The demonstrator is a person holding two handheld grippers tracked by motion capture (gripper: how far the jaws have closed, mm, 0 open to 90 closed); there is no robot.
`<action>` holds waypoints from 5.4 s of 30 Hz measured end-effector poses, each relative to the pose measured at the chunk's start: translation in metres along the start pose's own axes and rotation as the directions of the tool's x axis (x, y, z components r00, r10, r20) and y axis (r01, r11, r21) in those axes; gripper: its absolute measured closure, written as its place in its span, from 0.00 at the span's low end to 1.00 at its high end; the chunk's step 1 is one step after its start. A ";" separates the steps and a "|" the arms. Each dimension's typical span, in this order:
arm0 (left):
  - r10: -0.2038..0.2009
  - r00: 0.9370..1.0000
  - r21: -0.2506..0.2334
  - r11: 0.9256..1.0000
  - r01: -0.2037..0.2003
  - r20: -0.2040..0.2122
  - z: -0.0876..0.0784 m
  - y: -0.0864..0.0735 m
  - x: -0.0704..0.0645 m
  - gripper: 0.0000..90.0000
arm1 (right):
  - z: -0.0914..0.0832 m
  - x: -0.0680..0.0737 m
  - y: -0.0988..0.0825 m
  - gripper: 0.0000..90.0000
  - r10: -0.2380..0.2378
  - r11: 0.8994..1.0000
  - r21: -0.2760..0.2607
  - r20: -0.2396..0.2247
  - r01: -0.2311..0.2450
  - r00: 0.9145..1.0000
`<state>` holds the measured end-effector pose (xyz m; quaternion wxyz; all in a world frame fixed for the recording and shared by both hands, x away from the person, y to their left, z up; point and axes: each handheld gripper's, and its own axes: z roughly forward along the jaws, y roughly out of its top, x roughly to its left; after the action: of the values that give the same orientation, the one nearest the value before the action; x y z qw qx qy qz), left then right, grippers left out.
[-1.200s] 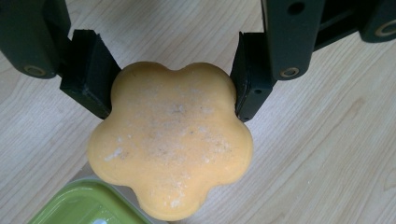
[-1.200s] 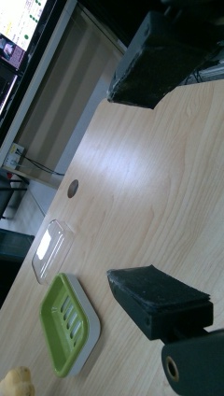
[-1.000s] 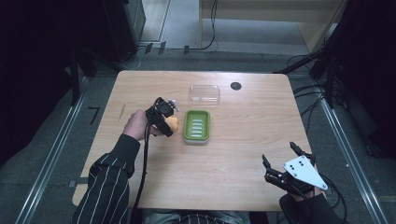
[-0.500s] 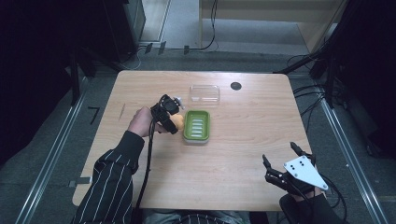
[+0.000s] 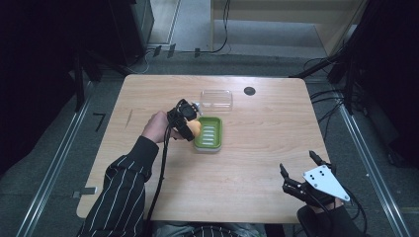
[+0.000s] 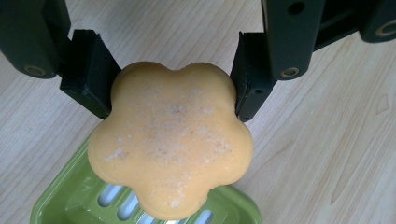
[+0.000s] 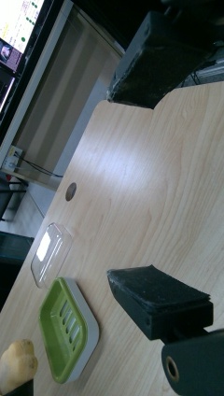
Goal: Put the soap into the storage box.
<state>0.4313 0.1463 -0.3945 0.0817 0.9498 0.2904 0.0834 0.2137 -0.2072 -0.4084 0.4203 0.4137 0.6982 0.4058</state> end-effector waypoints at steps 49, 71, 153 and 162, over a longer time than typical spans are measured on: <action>0.066 0.998 -0.036 0.997 -0.065 0.023 0.009 0.029 -0.009 0.44 | -0.007 0.000 -0.001 0.15 -0.010 1.000 0.015 0.014 0.009 1.000; 0.093 0.996 -0.018 0.996 -0.093 0.011 0.028 0.041 -0.014 0.44 | -0.011 0.000 -0.003 0.15 -0.006 1.000 0.021 0.025 0.006 1.000; 0.005 0.999 0.054 0.999 -0.003 -0.038 0.025 0.035 -0.027 0.00 | -0.014 -0.002 -0.004 0.15 -0.005 1.000 0.014 0.039 0.004 0.999; -0.001 0.999 0.064 0.998 0.003 -0.035 0.017 0.018 -0.036 0.00 | -0.014 -0.002 -0.004 0.15 -0.004 1.000 0.012 0.040 0.003 0.999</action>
<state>0.4152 0.1095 -0.4110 0.0459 0.9499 0.2954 0.0907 0.2002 -0.2136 -0.4072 0.4323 0.4230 0.6929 0.3925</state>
